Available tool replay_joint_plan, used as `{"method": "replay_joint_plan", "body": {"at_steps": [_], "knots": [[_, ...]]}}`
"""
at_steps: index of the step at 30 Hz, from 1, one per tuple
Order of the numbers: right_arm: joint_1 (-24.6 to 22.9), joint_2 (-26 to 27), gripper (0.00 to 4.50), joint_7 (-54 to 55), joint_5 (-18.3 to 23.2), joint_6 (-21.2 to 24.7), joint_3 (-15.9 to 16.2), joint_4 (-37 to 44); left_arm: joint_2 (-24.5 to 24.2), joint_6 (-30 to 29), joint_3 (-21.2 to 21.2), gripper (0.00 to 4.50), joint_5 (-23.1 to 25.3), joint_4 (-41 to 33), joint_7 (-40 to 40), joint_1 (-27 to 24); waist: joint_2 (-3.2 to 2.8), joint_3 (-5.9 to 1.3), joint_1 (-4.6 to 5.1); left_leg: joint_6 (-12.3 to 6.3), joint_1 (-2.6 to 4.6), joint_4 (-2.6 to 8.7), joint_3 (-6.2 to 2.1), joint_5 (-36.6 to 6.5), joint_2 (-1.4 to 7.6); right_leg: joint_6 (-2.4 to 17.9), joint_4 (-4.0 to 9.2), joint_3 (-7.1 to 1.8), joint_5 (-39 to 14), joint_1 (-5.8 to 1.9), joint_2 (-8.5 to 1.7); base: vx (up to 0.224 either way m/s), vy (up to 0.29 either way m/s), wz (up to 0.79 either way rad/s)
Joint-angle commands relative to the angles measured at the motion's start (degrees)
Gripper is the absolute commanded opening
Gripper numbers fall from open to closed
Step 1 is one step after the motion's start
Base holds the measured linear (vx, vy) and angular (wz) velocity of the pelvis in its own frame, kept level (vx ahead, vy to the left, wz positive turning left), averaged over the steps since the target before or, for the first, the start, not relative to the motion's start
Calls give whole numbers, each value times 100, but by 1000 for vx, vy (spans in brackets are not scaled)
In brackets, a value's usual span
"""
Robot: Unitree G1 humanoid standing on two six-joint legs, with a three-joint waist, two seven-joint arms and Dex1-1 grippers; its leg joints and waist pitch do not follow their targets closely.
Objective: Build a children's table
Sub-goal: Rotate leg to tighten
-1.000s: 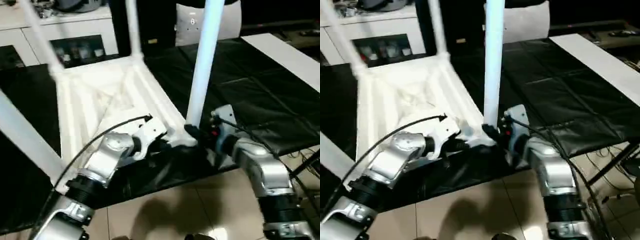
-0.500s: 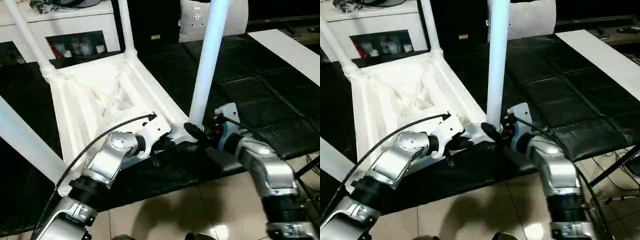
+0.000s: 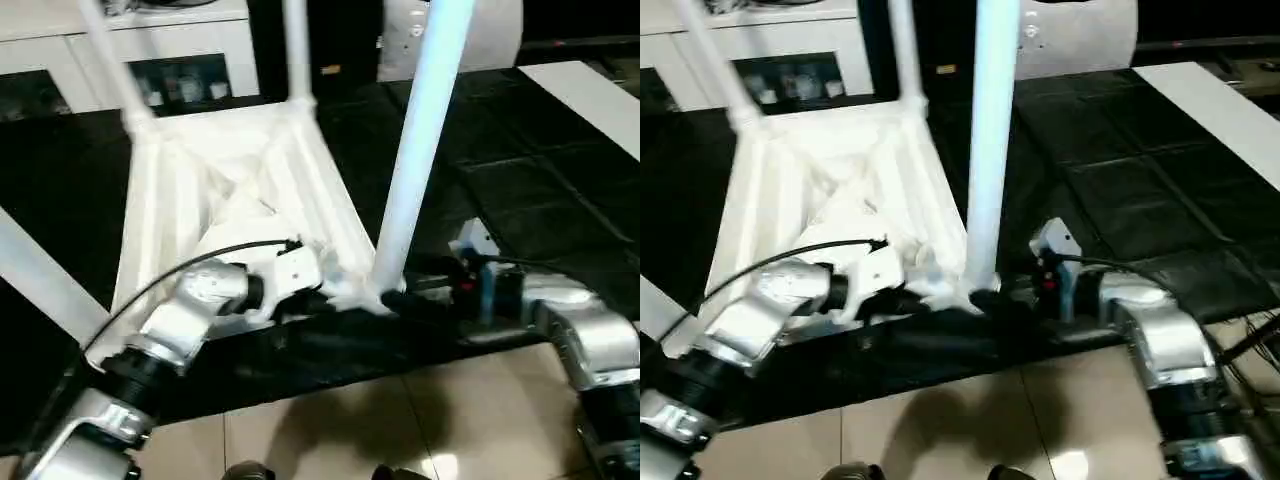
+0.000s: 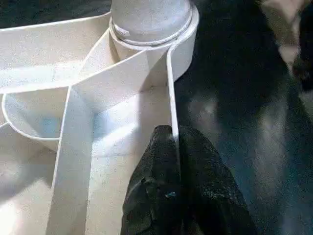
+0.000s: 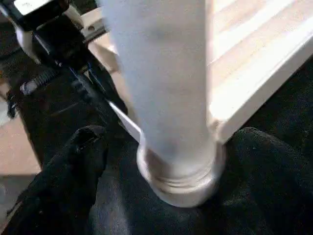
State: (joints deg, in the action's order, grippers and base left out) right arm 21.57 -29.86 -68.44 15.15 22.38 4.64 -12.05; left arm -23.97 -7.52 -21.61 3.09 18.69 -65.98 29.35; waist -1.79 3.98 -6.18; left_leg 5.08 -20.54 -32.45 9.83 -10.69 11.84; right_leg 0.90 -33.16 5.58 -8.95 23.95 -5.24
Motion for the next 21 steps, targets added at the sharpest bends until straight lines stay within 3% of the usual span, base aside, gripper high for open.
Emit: {"method": "replay_joint_plan", "body": {"at_steps": [1,2,7,8,12,17,21], "knots": [[63,-81,443,-343,25,-117,98,-34,-60,192,-374,0,56,-8,-444,22,39,-348,11,-617,-1,296,22,-757,134,1375,281,-274,-931,-374,-279,0,0,0],[80,-114,418,-468,65,-116,114,-57,-94,236,-397,0,30,-9,-536,27,34,-356,-8,-637,3,289,24,-744,134,1401,275,-275,-893,-374,-281,0,0,0],[194,-263,398,-1147,245,-99,259,-236,-227,519,-522,0,-37,33,-962,78,30,-358,-53,-638,5,286,20,-776,147,1476,261,-277,-854,-375,-284,0,0,0],[185,-317,372,-1393,333,14,373,-202,-226,596,-550,0,-17,76,-1013,102,25,-362,-64,-638,11,285,19,-799,146,1473,261,-275,-867,-377,-282,0,0,0],[177,-326,351,-1486,360,16,438,-215,-199,631,-551,0,-5,111,-1028,120,39,-362,-95,-583,11,287,19,-817,148,1462,270,-280,-943,-378,-294,0,0,0],[189,-293,284,-1584,344,-29,457,-303,-193,697,-563,0,-5,149,-1044,123,42,-358,-134,-521,9,289,17,-861,143,1376,287,-281,-1157,-377,-298,0,0,0],[171,-255,263,-1575,438,7,431,-321,-203,719,-543,0,25,194,-1013,114,29,-365,-151,-521,10,285,12,-787,144,1397,268,-278,-1038,-376,-286,0,0,0]]}}
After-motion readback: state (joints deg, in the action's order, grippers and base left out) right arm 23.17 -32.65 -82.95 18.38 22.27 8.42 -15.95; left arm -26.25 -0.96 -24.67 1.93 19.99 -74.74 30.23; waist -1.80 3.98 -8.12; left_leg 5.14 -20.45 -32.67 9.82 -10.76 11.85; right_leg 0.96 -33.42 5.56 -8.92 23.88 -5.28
